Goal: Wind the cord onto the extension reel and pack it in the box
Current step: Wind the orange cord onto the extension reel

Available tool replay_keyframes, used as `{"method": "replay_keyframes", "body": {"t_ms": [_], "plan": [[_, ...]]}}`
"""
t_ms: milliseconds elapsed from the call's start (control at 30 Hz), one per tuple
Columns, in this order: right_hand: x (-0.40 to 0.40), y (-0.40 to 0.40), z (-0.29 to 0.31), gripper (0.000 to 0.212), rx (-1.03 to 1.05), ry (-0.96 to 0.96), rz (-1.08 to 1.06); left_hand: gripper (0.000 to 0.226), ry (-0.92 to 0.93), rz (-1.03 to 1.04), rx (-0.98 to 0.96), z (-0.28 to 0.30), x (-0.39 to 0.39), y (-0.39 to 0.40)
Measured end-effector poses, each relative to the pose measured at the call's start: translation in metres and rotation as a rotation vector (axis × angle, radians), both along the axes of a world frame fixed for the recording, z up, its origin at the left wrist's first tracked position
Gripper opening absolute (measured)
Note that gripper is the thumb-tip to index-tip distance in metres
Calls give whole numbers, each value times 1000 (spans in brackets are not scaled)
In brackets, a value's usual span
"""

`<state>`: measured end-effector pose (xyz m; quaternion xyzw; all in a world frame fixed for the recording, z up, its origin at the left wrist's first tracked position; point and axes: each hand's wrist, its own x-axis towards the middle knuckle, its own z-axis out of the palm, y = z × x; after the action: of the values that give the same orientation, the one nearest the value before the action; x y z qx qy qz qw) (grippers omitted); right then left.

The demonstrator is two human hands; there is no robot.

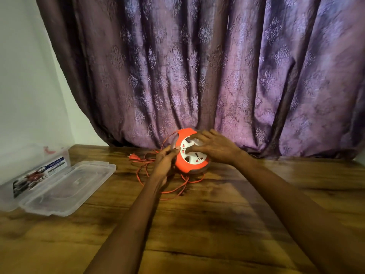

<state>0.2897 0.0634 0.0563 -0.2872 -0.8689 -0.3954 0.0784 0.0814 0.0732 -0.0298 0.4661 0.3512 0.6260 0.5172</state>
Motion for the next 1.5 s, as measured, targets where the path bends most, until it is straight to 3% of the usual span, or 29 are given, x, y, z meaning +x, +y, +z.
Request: {"method": "replay_keyframes", "body": {"t_ms": [200,333,467,533,600,633,733,800,833,900,967,1033,1100,1233,1367,1433,1500], "plan": [[13,4,-7,39,111,-93,143,29,104,-55,23,0,4,-5],[12,2,-9,51,205,76,-72,29,59,-18,33,3,18,-10],[-19,-7,-19,64,15,626,-376,38,-51,-11,82,3,32,-11],[-31,-12,-17,69,-351,1087,-549,34,-59,3,126,1,35,-13],[-39,-14,-14,58,-873,1667,-380,37,-60,32,161,-1,36,-14],[-41,-11,-16,51,-1061,1861,-284,41,-48,54,175,-2,34,-13],[-46,-5,-33,32,-1187,2014,-130,42,-71,78,144,-4,28,-11],[-41,-1,-36,21,-1079,1921,-110,32,-112,69,98,-4,23,-8],[-35,3,-36,17,-927,1770,-153,29,-121,67,79,-4,20,-5],[-19,7,-35,13,-527,1322,-205,25,-127,68,46,-3,13,-1],[-8,9,-31,31,-255,813,-59,24,-116,84,19,-2,8,2],[-2,9,-22,42,-120,410,18,25,-88,94,-6,-1,4,3],[1,9,-14,44,-49,193,13,30,-63,75,-37,-2,1,5],[3,6,-12,44,30,-12,29,31,-8,26,-32,-2,-1,4],[2,4,-9,45,86,-87,-62,24,38,-3,9,-4,5,-1],[0,4,-11,56,83,29,-179,35,41,-14,21,-6,13,-3],[-7,2,-16,64,15,263,-285,42,-4,9,31,-6,23,-7]]}}
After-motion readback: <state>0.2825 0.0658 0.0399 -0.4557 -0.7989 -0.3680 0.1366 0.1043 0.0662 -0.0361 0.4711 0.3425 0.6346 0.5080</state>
